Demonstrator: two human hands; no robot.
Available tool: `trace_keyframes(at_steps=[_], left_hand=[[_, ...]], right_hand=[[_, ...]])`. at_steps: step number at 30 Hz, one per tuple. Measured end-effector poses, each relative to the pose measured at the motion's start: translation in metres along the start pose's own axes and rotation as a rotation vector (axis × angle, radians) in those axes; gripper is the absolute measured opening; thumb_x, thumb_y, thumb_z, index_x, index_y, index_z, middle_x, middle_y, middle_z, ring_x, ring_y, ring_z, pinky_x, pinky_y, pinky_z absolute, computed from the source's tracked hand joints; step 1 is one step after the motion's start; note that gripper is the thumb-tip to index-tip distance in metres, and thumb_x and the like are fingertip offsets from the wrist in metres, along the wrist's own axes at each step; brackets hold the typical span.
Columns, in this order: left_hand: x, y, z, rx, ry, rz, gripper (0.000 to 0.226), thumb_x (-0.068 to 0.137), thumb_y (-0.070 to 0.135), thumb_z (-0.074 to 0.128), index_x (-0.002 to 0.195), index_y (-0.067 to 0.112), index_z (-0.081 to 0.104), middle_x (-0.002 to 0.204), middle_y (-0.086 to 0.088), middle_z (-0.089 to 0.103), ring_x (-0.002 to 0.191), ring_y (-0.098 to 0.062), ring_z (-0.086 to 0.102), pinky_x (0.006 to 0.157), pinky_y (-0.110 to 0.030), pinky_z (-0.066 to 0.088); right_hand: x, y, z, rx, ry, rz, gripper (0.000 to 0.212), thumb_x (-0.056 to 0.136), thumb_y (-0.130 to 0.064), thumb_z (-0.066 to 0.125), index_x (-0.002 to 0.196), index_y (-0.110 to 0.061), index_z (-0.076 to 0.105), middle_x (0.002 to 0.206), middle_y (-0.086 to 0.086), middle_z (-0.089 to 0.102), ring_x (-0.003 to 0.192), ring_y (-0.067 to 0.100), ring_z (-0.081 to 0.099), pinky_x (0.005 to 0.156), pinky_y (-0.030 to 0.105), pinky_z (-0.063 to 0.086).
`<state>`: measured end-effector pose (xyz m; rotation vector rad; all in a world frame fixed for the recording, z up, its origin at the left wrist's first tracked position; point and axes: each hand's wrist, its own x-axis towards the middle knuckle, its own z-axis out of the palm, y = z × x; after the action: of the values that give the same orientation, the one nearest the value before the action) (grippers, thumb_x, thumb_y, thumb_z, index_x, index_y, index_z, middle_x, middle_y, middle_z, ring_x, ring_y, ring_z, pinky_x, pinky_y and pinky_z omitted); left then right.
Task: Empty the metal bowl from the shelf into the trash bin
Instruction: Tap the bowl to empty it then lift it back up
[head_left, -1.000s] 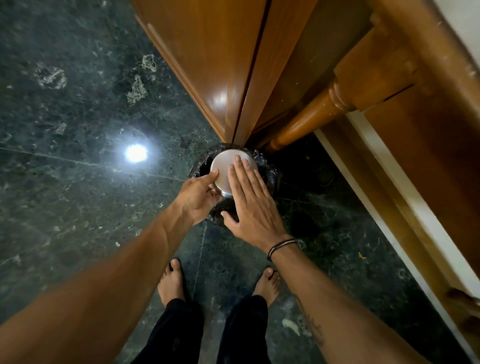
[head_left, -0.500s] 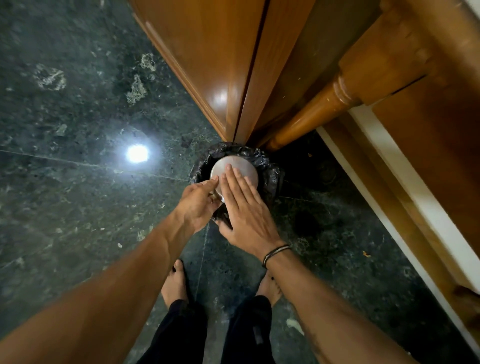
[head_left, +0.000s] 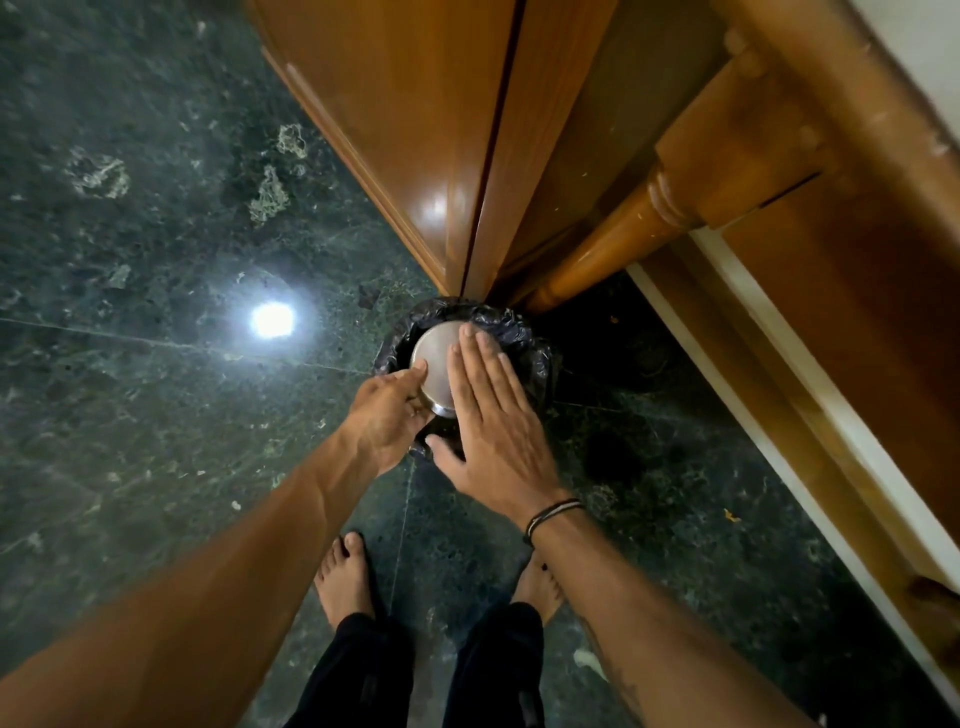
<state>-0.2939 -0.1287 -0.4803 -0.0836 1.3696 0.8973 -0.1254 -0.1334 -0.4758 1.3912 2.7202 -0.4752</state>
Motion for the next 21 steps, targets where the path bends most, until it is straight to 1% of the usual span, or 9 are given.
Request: trace_keyframes(at_steps=[3, 7, 9, 11, 14, 16, 17, 19, 21], left_hand=[[0.0, 0.0, -0.003, 0.03, 0.03, -0.002, 0.03, 0.108, 0.018, 0.063, 0.119, -0.009, 0.071, 0.078, -0.006, 0.082, 0.077, -0.017, 0.079, 0.083, -0.034, 0.067], [-0.005, 0.003, -0.003, 0.065, 0.014, -0.004, 0.025, 0.109, 0.017, 0.062, 0.11, -0.006, 0.072, 0.077, -0.006, 0.084, 0.077, -0.018, 0.081, 0.083, -0.033, 0.067], [-0.007, 0.006, -0.004, 0.083, 0.023, 0.014, 0.024, 0.109, 0.018, 0.062, 0.111, -0.004, 0.071, 0.087, -0.009, 0.082, 0.088, -0.022, 0.077, 0.089, -0.035, 0.065], [-0.011, 0.01, -0.009, 0.125, 0.023, 0.031, 0.031, 0.109, 0.02, 0.063, 0.121, -0.008, 0.069, 0.101, -0.017, 0.075, 0.099, -0.027, 0.071, 0.1, -0.04, 0.06], [-0.034, 0.021, -0.008, 0.192, 0.009, 0.077, 0.023, 0.109, 0.02, 0.062, 0.109, -0.001, 0.07, 0.091, -0.016, 0.07, 0.088, -0.025, 0.065, 0.081, -0.031, 0.059], [-0.064, 0.033, -0.004, 0.283, -0.015, 0.11, 0.021, 0.11, 0.019, 0.059, 0.103, 0.001, 0.067, 0.089, -0.015, 0.068, 0.084, -0.024, 0.064, 0.071, -0.025, 0.059], [-0.082, 0.039, -0.002, 0.332, -0.035, 0.132, 0.02, 0.111, 0.019, 0.058, 0.104, 0.001, 0.064, 0.092, -0.017, 0.066, 0.088, -0.025, 0.064, 0.074, -0.026, 0.058], [-0.125, 0.057, 0.0, 0.433, -0.091, 0.166, 0.019, 0.11, 0.021, 0.061, 0.104, 0.003, 0.063, 0.1, -0.016, 0.066, 0.097, -0.027, 0.063, 0.086, -0.035, 0.055], [-0.17, 0.077, 0.003, 0.549, -0.163, 0.204, 0.014, 0.108, 0.021, 0.064, 0.103, 0.008, 0.063, 0.1, -0.01, 0.066, 0.098, -0.023, 0.061, 0.087, -0.034, 0.052]], right_hand=[[0.0, 0.001, 0.001, 0.016, -0.088, -0.019, 0.116, 0.096, -0.057, 0.073, 0.173, -0.001, 0.007, 0.184, 0.02, 0.002, 0.173, 0.034, 0.005, 0.141, 0.046, 0.009], [-0.001, 0.003, -0.01, 0.065, 0.013, 0.029, 0.103, 0.102, -0.052, 0.065, 0.173, -0.001, 0.01, 0.185, 0.019, 0.004, 0.173, 0.032, 0.005, 0.141, 0.046, 0.015], [-0.006, 0.003, -0.02, 0.198, 0.012, 0.12, 0.097, 0.105, -0.047, 0.064, 0.174, -0.005, 0.01, 0.186, 0.016, 0.004, 0.173, 0.031, 0.011, 0.139, 0.044, 0.023], [-0.01, 0.003, -0.035, 0.356, -0.023, 0.274, 0.088, 0.109, -0.049, 0.058, 0.176, -0.013, 0.012, 0.186, 0.009, 0.009, 0.171, 0.028, 0.02, 0.135, 0.043, 0.032], [-0.003, 0.002, -0.067, 0.616, -0.113, 0.608, 0.082, 0.106, -0.071, 0.046, 0.171, -0.024, 0.033, 0.177, 0.008, 0.04, 0.16, 0.031, 0.042, 0.125, 0.049, 0.044], [0.001, -0.002, -0.097, 0.866, -0.212, 0.863, 0.107, 0.086, -0.1, 0.032, 0.157, -0.022, 0.053, 0.158, 0.016, 0.06, 0.142, 0.042, 0.06, 0.113, 0.058, 0.054], [0.003, -0.003, -0.112, 1.049, -0.253, 0.989, 0.116, 0.08, -0.105, 0.03, 0.152, -0.019, 0.057, 0.152, 0.021, 0.064, 0.134, 0.047, 0.066, 0.106, 0.06, 0.059], [0.001, -0.009, -0.152, 1.416, -0.352, 1.172, 0.113, 0.087, -0.098, 0.036, 0.16, -0.014, 0.049, 0.153, 0.033, 0.06, 0.128, 0.052, 0.069, 0.089, 0.054, 0.067], [-0.008, -0.02, -0.196, 1.651, -0.432, 1.195, 0.112, 0.088, -0.093, 0.047, 0.169, -0.017, 0.034, 0.161, 0.038, 0.049, 0.135, 0.055, 0.064, 0.082, 0.05, 0.066]])
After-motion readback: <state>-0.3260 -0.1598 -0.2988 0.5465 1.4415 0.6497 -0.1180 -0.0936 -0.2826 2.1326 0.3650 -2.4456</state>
